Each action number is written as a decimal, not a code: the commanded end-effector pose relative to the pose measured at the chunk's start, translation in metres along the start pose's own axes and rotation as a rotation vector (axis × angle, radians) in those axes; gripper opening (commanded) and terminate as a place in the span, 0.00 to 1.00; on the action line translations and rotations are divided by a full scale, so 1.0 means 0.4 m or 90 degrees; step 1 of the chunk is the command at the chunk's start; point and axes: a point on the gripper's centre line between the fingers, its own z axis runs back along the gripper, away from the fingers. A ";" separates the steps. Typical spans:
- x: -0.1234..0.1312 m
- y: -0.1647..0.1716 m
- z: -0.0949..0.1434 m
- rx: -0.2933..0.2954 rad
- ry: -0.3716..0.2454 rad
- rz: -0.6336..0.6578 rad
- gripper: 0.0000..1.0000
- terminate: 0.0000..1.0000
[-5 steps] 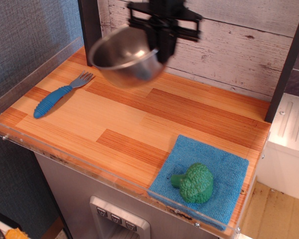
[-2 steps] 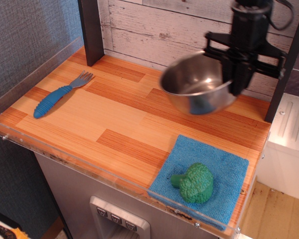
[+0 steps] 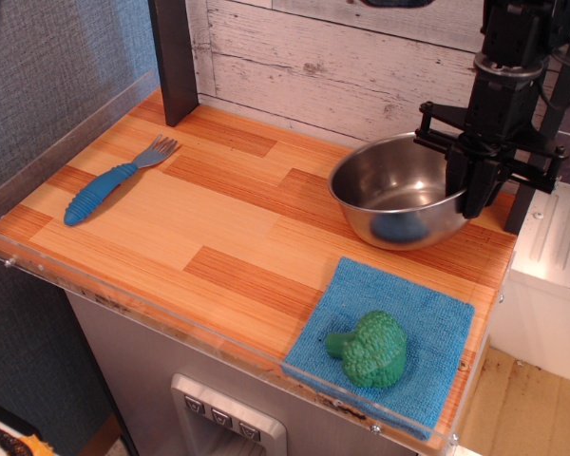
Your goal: Moves the pot to the top above the blue cloth.
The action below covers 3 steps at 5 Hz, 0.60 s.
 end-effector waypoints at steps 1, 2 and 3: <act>-0.005 0.009 0.017 -0.002 -0.010 -0.010 0.00 0.00; -0.013 0.012 0.040 -0.001 -0.023 -0.022 1.00 0.00; -0.014 0.006 0.091 -0.017 -0.057 -0.027 1.00 0.00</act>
